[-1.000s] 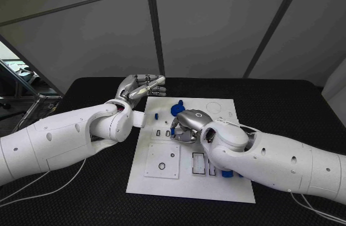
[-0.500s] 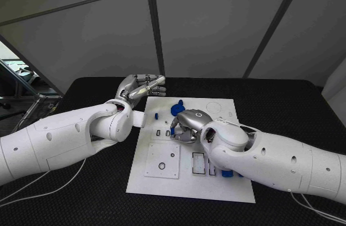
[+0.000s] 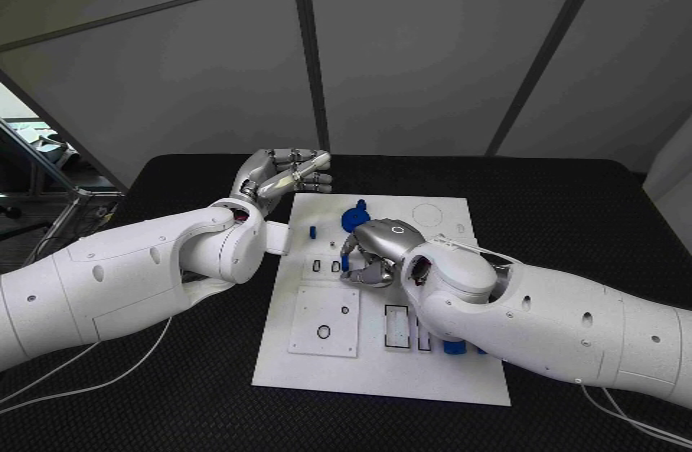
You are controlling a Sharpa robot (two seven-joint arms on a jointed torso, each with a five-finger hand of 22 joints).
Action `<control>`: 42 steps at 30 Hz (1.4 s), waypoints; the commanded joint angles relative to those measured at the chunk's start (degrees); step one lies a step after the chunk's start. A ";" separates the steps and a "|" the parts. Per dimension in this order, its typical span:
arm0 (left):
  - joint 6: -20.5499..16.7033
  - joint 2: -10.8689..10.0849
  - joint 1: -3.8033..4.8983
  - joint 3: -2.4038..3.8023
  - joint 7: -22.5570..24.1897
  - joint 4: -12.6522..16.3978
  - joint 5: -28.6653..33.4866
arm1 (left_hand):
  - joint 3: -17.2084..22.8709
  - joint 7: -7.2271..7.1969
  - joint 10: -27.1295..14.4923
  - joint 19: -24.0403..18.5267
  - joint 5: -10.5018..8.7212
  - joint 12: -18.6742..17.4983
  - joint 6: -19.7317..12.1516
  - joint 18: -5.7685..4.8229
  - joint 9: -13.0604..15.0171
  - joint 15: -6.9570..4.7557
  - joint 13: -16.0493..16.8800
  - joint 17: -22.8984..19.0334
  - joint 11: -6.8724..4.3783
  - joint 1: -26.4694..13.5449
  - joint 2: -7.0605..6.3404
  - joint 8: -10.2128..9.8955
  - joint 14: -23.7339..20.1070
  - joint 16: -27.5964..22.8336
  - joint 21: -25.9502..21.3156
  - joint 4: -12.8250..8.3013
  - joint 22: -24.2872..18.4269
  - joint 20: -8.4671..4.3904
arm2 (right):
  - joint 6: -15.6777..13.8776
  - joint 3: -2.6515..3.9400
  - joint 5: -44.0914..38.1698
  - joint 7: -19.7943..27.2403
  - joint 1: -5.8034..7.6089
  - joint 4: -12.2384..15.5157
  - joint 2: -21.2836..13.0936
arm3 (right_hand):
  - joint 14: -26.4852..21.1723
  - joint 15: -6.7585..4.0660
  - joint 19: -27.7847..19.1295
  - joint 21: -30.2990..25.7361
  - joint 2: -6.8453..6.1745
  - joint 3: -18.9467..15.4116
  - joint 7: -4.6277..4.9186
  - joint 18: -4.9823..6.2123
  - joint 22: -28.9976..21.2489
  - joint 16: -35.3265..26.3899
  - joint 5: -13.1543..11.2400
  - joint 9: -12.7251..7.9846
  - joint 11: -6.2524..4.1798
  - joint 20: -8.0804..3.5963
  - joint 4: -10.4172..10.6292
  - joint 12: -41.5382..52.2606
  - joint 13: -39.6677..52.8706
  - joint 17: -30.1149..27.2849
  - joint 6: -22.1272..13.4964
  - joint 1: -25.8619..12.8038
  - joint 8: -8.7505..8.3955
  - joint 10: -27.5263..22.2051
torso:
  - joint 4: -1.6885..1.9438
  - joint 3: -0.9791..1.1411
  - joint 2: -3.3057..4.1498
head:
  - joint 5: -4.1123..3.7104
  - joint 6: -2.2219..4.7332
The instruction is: Assemble the parts on the task board
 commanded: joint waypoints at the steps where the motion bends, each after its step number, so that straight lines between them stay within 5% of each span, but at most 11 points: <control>1: 0.70 0.03 0.11 0.05 0.03 0.07 -0.28 | -0.01 0.52 -0.14 -0.31 -0.21 -0.22 -0.03 -0.45 -0.02 0.14 -0.02 0.06 0.37 -0.05 0.46 -0.18 -0.14 -0.20 0.27 -0.28 0.08 -0.03 | -0.56 -0.12 0.65 -0.47 -0.05 -0.13 -0.06 | 5.96 0.65 -0.42 -0.22 -0.36 -0.92 0.22 0.66 0.06 0.28 1.18 0.03 0.14 0.15 0.86 -0.60 2.20 15.02 -0.98 -0.76 -0.09 -0.75 | 0.03 0.00 -0.02 | -0.02 0.01; 11: 0.79 -0.02 0.11 0.05 -0.09 0.00 -0.28 | -0.01 0.52 -0.15 -0.33 -0.21 -0.24 -0.03 -0.45 -0.02 0.15 -0.02 0.08 0.37 -0.07 0.48 -0.20 -0.15 -0.22 0.29 -0.29 0.09 -0.03 | -8.65 -0.11 3.59 3.76 -0.06 1.28 -1.54 | 5.97 1.18 -0.49 -0.40 -1.46 -3.11 0.94 0.69 -0.11 0.28 2.52 0.05 0.75 0.61 3.04 -0.43 1.90 15.03 -4.21 0.20 0.11 -0.95 | 0.01 0.08 -0.06 | 0.17 0.08; 18: 1.35 0.00 0.10 0.04 -0.58 -0.37 -0.46 | 0.17 -0.16 0.66 -0.51 -0.21 0.03 0.77 -0.33 0.09 -0.16 0.10 0.45 -0.08 -0.11 0.76 0.05 0.41 -0.08 0.59 -0.49 0.28 -0.11 | -11.05 -0.04 9.45 13.09 0.10 4.75 -5.05 | 5.91 1.59 -0.80 -0.71 -1.27 -3.61 1.39 0.80 -0.55 0.19 2.30 -0.37 1.19 1.02 4.66 -0.43 1.55 14.82 -7.03 2.49 0.16 -1.33 | -0.01 0.03 -0.28 | 0.37 0.44; 22: 2.30 0.06 0.09 0.03 -2.32 -0.76 -2.66 | 0.19 -0.91 2.56 -0.14 -0.21 0.29 2.27 -0.14 0.15 -0.96 0.21 1.30 -0.86 -0.80 0.94 0.37 2.62 0.50 1.47 -0.48 0.78 -0.58 | -11.99 0.21 14.03 19.39 1.39 6.95 -8.29 | 5.82 1.46 -1.05 -0.96 -0.48 -3.47 1.12 0.89 -0.88 0.04 2.33 -0.17 0.99 1.01 4.59 -0.60 1.20 14.49 -6.24 3.75 1.22 -1.68 | 0.00 0.09 -0.60 | 0.33 0.49; 28: 4.75 -0.28 0.07 0.03 -9.88 -1.41 -10.20 | -0.22 -2.45 11.07 7.53 -0.17 2.78 5.62 -0.03 0.27 -4.34 1.57 5.58 -3.59 -3.20 0.61 1.14 14.21 5.59 7.42 0.92 3.77 -3.70 | -9.54 1.86 25.22 24.30 3.70 9.12 -13.57 | 4.76 0.73 -3.67 -3.59 0.88 -3.59 0.20 1.79 -5.01 -1.86 3.39 0.52 0.13 0.40 3.93 -2.30 -0.80 10.63 -2.40 4.97 4.01 -3.14 | 0.01 0.17 -1.48 | 0.42 0.08; 34: 13.09 -1.41 0.07 0.04 -23.02 -0.88 -21.79 | 0.71 -4.24 17.73 11.89 -0.17 6.85 7.40 -0.22 1.01 -6.10 5.56 8.35 -5.79 -4.62 1.21 1.83 15.94 5.90 13.23 2.76 7.36 -5.84 | -6.39 2.33 41.74 29.51 6.19 9.17 -18.55 | 1.24 -0.37 -10.76 -11.51 2.74 -2.83 -0.63 4.09 -16.52 -9.21 4.05 0.38 -0.90 -0.62 2.49 -10.45 -8.81 -1.19 -0.34 7.16 4.86 -7.85 | -0.21 0.38 -2.49 | 0.50 -0.51; 35: 14.72 -1.48 0.07 0.04 -25.57 -0.75 -24.13 | 0.79 -4.47 18.51 13.62 -0.15 7.70 7.80 -0.62 1.23 -6.29 6.44 8.73 -6.07 -4.70 0.97 2.04 15.97 5.79 16.26 2.91 10.77 -6.09 | -5.97 2.37 45.64 30.52 6.55 8.81 -19.34 | 0.25 -0.51 -13.03 -14.55 2.98 -2.69 -0.63 4.78 -20.33 -12.01 4.21 0.14 -1.04 -0.88 2.30 -14.94 -12.93 -4.61 -0.19 7.42 4.61 -9.82 | -0.16 0.39 -2.70 | 0.43 -0.71; 37: 17.82 -1.66 0.09 0.04 -31.24 -0.22 -29.93 | 0.23 -5.36 21.59 20.25 -0.17 12.33 8.74 -2.83 2.02 -6.94 10.42 9.90 -6.97 -6.01 0.20 2.86 16.49 5.67 28.76 3.98 26.66 -6.76 | -5.14 2.42 53.64 32.27 7.20 7.73 -20.95 | -1.57 -0.89 -17.27 -21.22 3.21 -2.14 -0.93 6.18 -28.62 -18.68 4.93 -0.24 -1.39 -1.17 1.72 -25.95 -23.06 -12.37 0.57 8.25 4.33 -14.32 | -0.07 0.43 -3.13 | 0.36 -0.80; 38: 18.81 -1.72 0.10 0.04 -33.11 0.00 -31.89 | 0.09 -5.55 21.86 21.68 -0.09 14.11 9.02 -3.35 2.36 -7.19 12.02 10.28 -7.41 -6.16 0.00 3.22 16.72 5.66 31.77 4.17 30.47 -6.99 | -4.94 2.44 55.77 32.70 7.36 7.35 -21.39 | -1.68 -0.98 -17.83 -23.01 3.17 -2.05 -0.90 6.43 -30.51 -20.46 4.94 -0.42 -1.58 -1.26 1.67 -28.60 -25.56 -13.93 0.74 8.22 4.15 -14.37 | -0.07 0.45 -3.21 | 0.36 -0.85; 41: 21.53 -1.73 0.31 0.05 -39.65 0.67 -38.63 | -1.04 -6.31 20.87 25.69 -0.11 26.63 9.70 -5.23 4.29 -7.73 24.04 12.01 -7.95 -7.79 -0.10 5.21 17.59 5.36 41.60 6.04 43.62 -7.57 | -4.61 2.46 62.04 33.78 7.79 5.85 -22.60 | -1.74 -1.14 -18.62 -26.31 2.92 -1.98 -1.14 6.87 -34.08 -23.59 5.07 -0.73 -1.63 -1.39 1.53 -33.34 -29.80 -16.61 1.25 8.16 3.93 -15.35 | 0.00 0.56 -3.79 | 0.23 -1.24; 42: 22.39 -1.61 0.46 0.05 -41.57 0.78 -40.51 | -1.73 -6.68 21.21 26.48 -0.09 34.31 9.84 -5.60 5.10 -7.71 31.72 12.48 -8.04 -8.41 -0.27 6.15 17.69 5.16 43.62 6.70 46.49 -7.65 | -4.64 2.46 63.57 34.02 7.91 5.30 -22.85 | -1.71 -1.15 -18.74 -27.06 2.90 -1.96 -1.14 6.96 -34.86 -24.21 5.12 -0.82 -1.63 -1.41 1.50 -34.07 -30.45 -17.05 1.29 8.14 3.85 -15.48 | 0.01 0.59 -3.87 | 0.20 -1.24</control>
